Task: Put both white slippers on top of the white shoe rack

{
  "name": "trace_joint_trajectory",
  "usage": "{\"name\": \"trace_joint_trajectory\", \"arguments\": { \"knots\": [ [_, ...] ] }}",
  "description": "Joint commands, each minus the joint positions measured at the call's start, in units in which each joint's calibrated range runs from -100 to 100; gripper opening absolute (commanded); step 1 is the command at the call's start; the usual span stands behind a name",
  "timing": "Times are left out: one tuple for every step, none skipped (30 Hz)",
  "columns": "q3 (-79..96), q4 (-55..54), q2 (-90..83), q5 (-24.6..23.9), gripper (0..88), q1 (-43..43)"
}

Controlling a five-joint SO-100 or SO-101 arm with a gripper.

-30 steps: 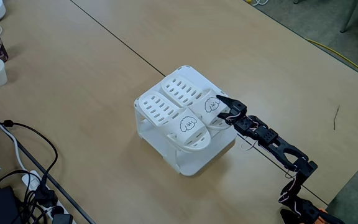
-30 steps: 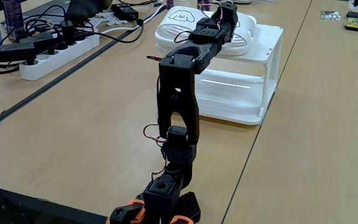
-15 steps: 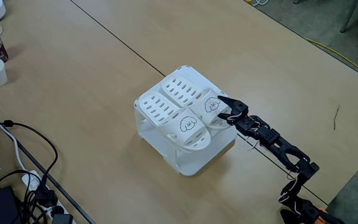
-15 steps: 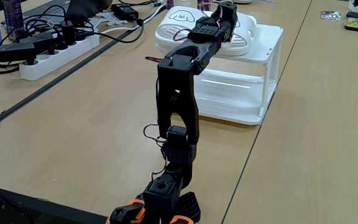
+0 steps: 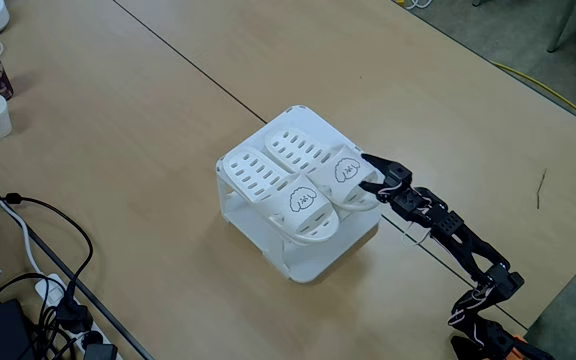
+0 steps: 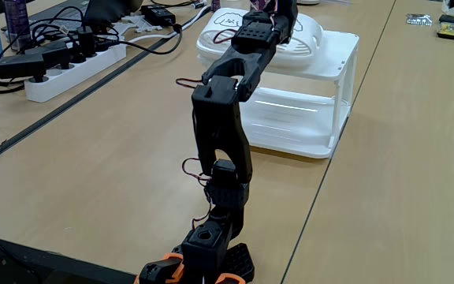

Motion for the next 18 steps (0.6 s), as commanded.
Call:
{"name": "trace_joint_trajectory", "arguments": {
  "knots": [
    [3.01, 0.06, -7.34, 0.42, 32.6, 0.45],
    [4.54, 0.06, -7.93, 0.42, 32.6, 0.53],
    [6.25, 0.06, -8.43, 0.42, 32.6, 0.53],
    [7.97, 0.06, -9.02, 0.42, 32.6, 0.53],
    [9.59, 0.06, -9.61, 0.42, 32.6, 0.53],
    [10.94, 0.06, -10.28, 0.42, 32.6, 0.53],
    [12.12, 0.06, -11.04, 0.42, 32.6, 0.53],
    [13.20, 0.06, -11.80, 0.42, 32.6, 0.53],
    [13.74, 0.06, -12.56, 0.42, 32.6, 0.53],
    [14.19, 0.06, -13.40, 0.42, 32.6, 0.53],
    [14.37, 0.06, -14.15, 0.42, 32.6, 0.53],
    [14.46, 0.06, -15.00, 0.42, 32.6, 0.53],
    [14.55, 0.06, -15.84, 0.42, 32.6, 0.53],
    [14.73, 0.14, -16.68, 0.42, 32.6, 0.53],
    [14.82, 0.14, -17.44, 0.42, 32.7, 0.53],
    [14.82, 0.23, -18.11, 0.42, 32.7, 0.53],
    [14.82, 0.23, -18.70, 0.42, 32.7, 0.53],
    [14.82, 0.23, -19.20, 0.42, 32.7, 0.53]
  ]
}}
